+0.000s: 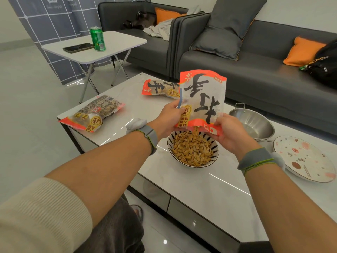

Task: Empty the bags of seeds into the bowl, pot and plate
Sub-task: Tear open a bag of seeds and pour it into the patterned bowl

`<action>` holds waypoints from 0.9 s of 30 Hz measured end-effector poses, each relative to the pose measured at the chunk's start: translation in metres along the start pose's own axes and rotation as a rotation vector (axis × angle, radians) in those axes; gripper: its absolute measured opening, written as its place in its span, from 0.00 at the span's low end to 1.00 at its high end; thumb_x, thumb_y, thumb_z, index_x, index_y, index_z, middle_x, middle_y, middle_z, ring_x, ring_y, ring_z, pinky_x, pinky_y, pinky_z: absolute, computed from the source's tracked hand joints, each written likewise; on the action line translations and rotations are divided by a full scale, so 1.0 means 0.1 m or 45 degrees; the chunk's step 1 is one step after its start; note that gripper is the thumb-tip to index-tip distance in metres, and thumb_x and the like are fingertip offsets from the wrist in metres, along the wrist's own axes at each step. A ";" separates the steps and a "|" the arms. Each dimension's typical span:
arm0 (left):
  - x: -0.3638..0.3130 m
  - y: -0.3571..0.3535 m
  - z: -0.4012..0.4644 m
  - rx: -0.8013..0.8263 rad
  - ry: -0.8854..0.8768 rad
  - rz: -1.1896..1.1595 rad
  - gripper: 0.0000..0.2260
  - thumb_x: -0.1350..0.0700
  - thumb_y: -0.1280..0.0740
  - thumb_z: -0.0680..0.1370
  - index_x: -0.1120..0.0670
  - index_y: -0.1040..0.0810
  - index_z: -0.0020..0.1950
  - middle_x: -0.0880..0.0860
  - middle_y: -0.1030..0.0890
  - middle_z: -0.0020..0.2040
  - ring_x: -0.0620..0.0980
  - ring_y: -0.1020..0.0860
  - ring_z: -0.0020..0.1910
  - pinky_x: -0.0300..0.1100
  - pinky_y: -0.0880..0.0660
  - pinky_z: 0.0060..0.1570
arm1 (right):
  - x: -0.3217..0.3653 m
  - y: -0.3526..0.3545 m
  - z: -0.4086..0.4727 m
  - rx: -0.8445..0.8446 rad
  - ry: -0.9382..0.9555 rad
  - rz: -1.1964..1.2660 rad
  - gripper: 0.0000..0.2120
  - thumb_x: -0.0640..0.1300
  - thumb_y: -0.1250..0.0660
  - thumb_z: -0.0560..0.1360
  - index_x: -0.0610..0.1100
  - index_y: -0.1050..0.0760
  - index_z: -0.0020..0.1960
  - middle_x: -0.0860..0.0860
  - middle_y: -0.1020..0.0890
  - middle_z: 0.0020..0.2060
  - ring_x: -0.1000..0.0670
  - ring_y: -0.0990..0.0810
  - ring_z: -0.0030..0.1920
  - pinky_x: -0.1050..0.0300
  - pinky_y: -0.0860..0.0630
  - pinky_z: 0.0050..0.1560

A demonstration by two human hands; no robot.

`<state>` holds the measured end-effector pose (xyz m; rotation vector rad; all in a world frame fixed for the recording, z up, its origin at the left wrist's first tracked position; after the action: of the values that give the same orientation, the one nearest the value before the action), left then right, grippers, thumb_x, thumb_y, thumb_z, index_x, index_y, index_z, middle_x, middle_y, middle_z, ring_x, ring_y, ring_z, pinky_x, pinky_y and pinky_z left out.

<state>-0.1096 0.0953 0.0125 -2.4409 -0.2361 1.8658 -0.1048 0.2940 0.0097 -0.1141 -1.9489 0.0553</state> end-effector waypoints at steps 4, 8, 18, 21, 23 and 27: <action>-0.01 -0.01 -0.01 -0.004 -0.008 0.021 0.18 0.59 0.42 0.89 0.44 0.25 0.76 0.56 0.17 0.57 0.55 0.14 0.41 0.52 0.15 0.35 | 0.02 -0.01 -0.01 0.019 0.021 -0.008 0.14 0.27 0.45 0.78 0.35 0.26 0.58 0.36 0.18 0.62 0.35 0.11 0.49 0.36 0.15 0.56; 0.01 -0.03 -0.02 0.012 0.008 0.017 0.16 0.59 0.41 0.89 0.42 0.24 0.72 0.57 0.18 0.57 0.61 0.14 0.46 0.58 0.13 0.41 | 0.00 0.00 -0.01 0.005 0.005 0.008 0.14 0.27 0.45 0.78 0.37 0.26 0.58 0.35 0.20 0.63 0.32 0.13 0.56 0.35 0.15 0.57; 0.03 -0.02 0.02 -0.001 0.012 0.017 0.17 0.59 0.41 0.89 0.42 0.24 0.73 0.55 0.17 0.55 0.57 0.14 0.46 0.62 0.14 0.47 | 0.00 0.01 0.01 -0.004 0.007 0.015 0.13 0.26 0.45 0.77 0.38 0.27 0.54 0.34 0.20 0.64 0.32 0.16 0.60 0.35 0.15 0.57; 0.02 -0.04 0.01 0.025 0.010 0.016 0.17 0.59 0.41 0.89 0.43 0.25 0.75 0.55 0.16 0.54 0.59 0.13 0.43 0.60 0.13 0.44 | 0.00 0.02 0.03 -0.007 0.012 0.005 0.12 0.27 0.44 0.78 0.38 0.27 0.54 0.34 0.20 0.63 0.33 0.14 0.57 0.35 0.15 0.56; 0.02 -0.03 0.00 0.022 0.005 -0.007 0.17 0.59 0.41 0.89 0.43 0.25 0.74 0.56 0.16 0.56 0.60 0.13 0.44 0.60 0.14 0.42 | 0.00 0.02 0.04 0.003 0.015 0.020 0.14 0.27 0.45 0.78 0.38 0.26 0.57 0.35 0.19 0.63 0.32 0.14 0.57 0.35 0.15 0.56; 0.01 -0.03 0.01 0.013 0.006 -0.001 0.17 0.59 0.41 0.89 0.43 0.24 0.73 0.55 0.16 0.54 0.58 0.13 0.43 0.62 0.14 0.44 | 0.00 0.02 0.03 -0.002 0.016 0.014 0.13 0.28 0.44 0.78 0.37 0.26 0.56 0.36 0.18 0.63 0.32 0.14 0.59 0.37 0.14 0.55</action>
<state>-0.1102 0.0986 0.0113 -2.4378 -0.2262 1.8562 -0.1072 0.2961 0.0089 -0.1260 -1.9359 0.0598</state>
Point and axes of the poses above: each hand's wrist, its own z-axis towards the middle knuckle, its own y-axis out of the back of the hand, x = y × z, the point moved 9 cm from there along z, towards the middle knuckle
